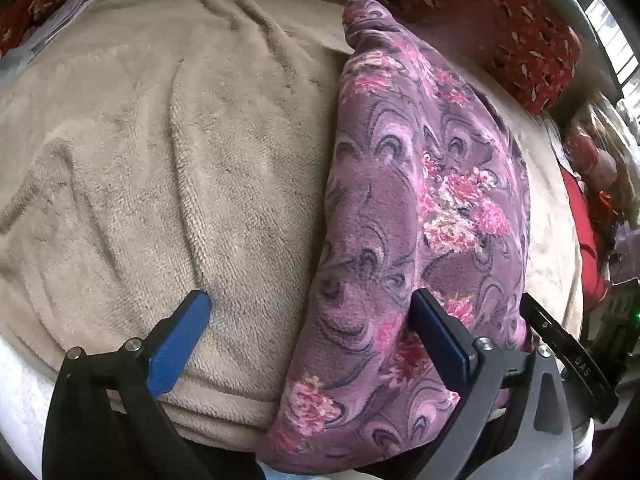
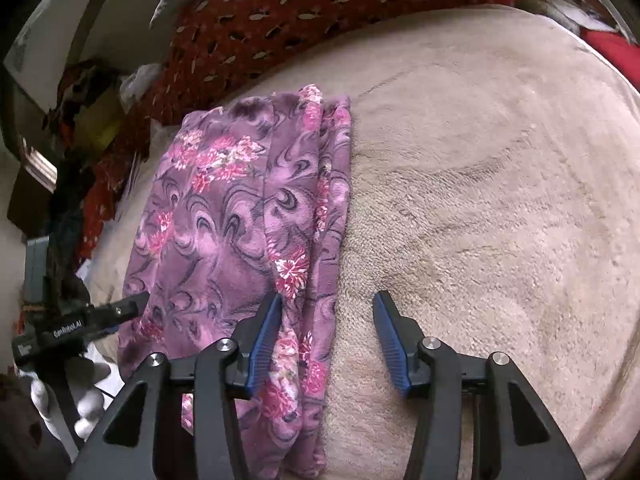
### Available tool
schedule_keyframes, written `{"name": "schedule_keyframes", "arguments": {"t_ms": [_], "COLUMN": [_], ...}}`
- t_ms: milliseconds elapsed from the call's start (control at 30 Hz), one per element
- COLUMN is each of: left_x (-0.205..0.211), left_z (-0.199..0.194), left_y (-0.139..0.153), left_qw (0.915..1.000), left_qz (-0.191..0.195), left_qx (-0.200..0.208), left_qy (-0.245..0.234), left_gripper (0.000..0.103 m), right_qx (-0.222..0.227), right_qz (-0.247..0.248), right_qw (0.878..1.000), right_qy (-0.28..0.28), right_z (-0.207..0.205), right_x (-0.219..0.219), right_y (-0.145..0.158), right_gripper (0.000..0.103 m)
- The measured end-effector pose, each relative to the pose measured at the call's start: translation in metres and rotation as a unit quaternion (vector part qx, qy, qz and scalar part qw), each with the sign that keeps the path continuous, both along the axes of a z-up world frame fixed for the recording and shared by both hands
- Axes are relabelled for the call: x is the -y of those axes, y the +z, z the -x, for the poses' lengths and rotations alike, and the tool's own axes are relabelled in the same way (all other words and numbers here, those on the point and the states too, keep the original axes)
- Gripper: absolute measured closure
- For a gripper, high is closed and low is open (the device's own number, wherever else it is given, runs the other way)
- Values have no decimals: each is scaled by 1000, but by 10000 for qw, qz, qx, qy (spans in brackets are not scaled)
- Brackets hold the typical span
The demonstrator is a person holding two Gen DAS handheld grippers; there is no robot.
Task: Fold small clothes
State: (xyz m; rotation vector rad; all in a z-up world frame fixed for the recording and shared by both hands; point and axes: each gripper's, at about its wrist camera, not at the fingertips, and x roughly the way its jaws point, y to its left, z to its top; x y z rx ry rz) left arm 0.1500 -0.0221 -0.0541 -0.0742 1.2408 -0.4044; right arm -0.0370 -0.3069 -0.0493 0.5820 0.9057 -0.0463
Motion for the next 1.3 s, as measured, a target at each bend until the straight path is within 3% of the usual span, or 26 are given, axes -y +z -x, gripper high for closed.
{"name": "schedule_keyframes", "arguments": {"t_ms": [333,433,533,600,700,833,1033,1100,1233,1300], "left_x": [-7,-10,-13,-20,-32,-47,-57,-55,-47,-43], "left_z": [-1,-1,1,6,18,37,73,79,90,92], "left_y": [-2,-1,0,4,13,30,55,59,63,64], "left_qw": [9999,9998,9997,9998,10000,9983,9900,9876,9860,9864], "left_qz": [80,93,92,86,-18,-305,-746,-857,-943,-910], "left_qx": [-67,-129,-207,-184,1,450,1166,1297,1359,1359], "left_qy": [-69,-70,-54,-10,92,198,271,228,202,190], "left_gripper": [0,0,0,0,0,0,0,0,0,0], "right_qx": [258,131,-144,-340,-640,-885,-679,-552,-327,-256], "right_qz": [-593,-600,-523,-220,627,1829,2487,2948,4221,4211], "right_qw": [9959,9958,9979,9991,9959,9787,9655,9531,9051,9061], "right_qy": [-632,-673,-345,-93,153,283,367,403,399,317], "right_z": [15,14,10,11,13,21,49,62,83,91], "right_x": [14,12,6,0,-10,-22,-27,-28,-33,-26], "right_y": [-5,-3,2,8,24,58,106,118,134,137], "right_gripper": [44,43,39,39,38,37,28,28,26,26]}}
